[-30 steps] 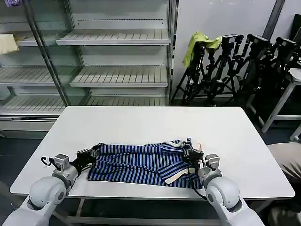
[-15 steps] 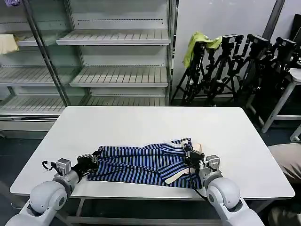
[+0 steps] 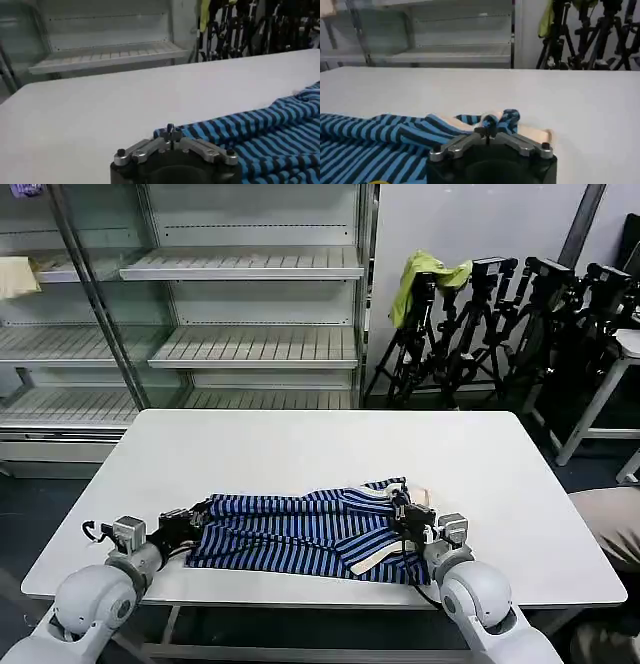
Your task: Fold and organize the clothes.
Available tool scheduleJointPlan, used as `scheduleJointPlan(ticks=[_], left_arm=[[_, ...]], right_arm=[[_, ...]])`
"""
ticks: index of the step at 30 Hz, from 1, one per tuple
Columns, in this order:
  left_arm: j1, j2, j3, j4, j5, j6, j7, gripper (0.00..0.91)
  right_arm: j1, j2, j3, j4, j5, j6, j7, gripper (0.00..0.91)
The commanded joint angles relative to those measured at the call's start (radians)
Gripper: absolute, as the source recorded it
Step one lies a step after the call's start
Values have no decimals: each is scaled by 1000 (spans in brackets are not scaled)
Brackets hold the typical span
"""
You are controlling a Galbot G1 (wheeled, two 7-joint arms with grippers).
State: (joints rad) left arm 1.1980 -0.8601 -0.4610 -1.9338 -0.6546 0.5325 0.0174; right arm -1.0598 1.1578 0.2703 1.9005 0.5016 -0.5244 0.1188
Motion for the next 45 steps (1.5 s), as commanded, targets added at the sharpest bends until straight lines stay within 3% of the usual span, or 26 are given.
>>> scheduleJointPlan(ticks=[1,8,9,10,11,12,21,29,39,45], left_arm=[[7,1,-3,-17,-7,12,-2,20],[17,0,-1,-23,-1,44,-10,10],[16,-1,-1,-23,-1,44,-14,20],[17,-1,0,-22,-1,45,-18,111],[20,0,1,-24,1,46,-22,645],[24,1,3,-27,7,46,-28,907],[44,-12,-52,-71,-4,43,-52,907],[104,-31,-126,-166,-88,30,-164,907],[177,-112,-59,-200,-190,-36,-400,907],[163,-110,-41,-165,-209,-60,-394,907]], right_arm=[[1,0,0,-1,0,0,0,0],[-7,-2,-1,2,0,-1,-4,0],[-10,-1,-1,3,-1,-1,-4,0],[-13,0,-2,3,-4,-1,-5,0],[-14,0,-1,3,-7,-1,-6,494],[-18,0,-1,4,-19,0,-12,907],[-71,-8,35,51,-41,1,-25,907],[-140,-20,87,164,-65,55,-95,907],[-240,-13,144,261,-120,97,-123,907],[-272,-6,172,275,-148,107,-131,907]])
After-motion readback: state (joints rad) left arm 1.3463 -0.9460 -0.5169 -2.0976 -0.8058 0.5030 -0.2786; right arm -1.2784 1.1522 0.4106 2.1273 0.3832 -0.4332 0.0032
